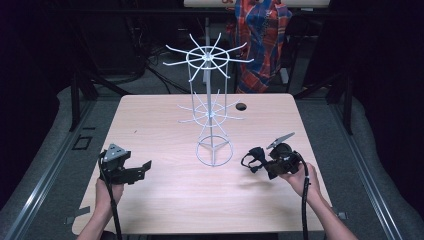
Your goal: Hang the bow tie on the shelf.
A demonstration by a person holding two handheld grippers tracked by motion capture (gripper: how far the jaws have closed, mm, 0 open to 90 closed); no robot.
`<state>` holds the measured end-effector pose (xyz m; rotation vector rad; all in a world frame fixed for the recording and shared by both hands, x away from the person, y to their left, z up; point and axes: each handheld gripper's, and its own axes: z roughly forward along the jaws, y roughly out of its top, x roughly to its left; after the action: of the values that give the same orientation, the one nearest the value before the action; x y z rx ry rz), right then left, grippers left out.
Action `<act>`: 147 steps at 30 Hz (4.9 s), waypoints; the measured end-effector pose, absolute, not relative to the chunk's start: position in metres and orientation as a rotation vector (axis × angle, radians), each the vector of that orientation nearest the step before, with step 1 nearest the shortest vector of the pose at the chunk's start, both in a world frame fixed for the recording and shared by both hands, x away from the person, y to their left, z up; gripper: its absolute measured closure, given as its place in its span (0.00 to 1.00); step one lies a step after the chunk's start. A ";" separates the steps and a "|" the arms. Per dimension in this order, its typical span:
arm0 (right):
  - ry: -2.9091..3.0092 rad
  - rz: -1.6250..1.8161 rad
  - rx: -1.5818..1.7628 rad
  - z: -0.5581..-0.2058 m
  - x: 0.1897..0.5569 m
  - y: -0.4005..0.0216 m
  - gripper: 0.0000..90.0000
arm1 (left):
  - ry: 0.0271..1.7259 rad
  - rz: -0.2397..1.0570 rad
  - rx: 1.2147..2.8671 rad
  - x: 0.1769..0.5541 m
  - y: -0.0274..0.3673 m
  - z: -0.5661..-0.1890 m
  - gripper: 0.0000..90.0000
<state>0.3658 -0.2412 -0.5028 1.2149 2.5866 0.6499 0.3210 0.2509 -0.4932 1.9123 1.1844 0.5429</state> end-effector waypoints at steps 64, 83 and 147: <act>2.358 0.992 1.318 -0.460 0.376 -0.258 0.84 | 1.249 0.526 1.896 0.321 0.248 -0.494 0.17; 2.307 1.088 1.364 -0.462 0.391 -0.254 0.84 | 1.235 0.515 1.915 0.322 0.247 -0.495 0.17; 2.306 1.258 1.311 -0.439 0.399 -0.239 0.84 | 1.259 0.529 1.916 0.321 0.250 -0.496 0.17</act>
<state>0.3993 -0.2394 -0.4387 1.3105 2.3057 1.2582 0.3212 0.2502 -0.4957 1.9163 1.2589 0.5288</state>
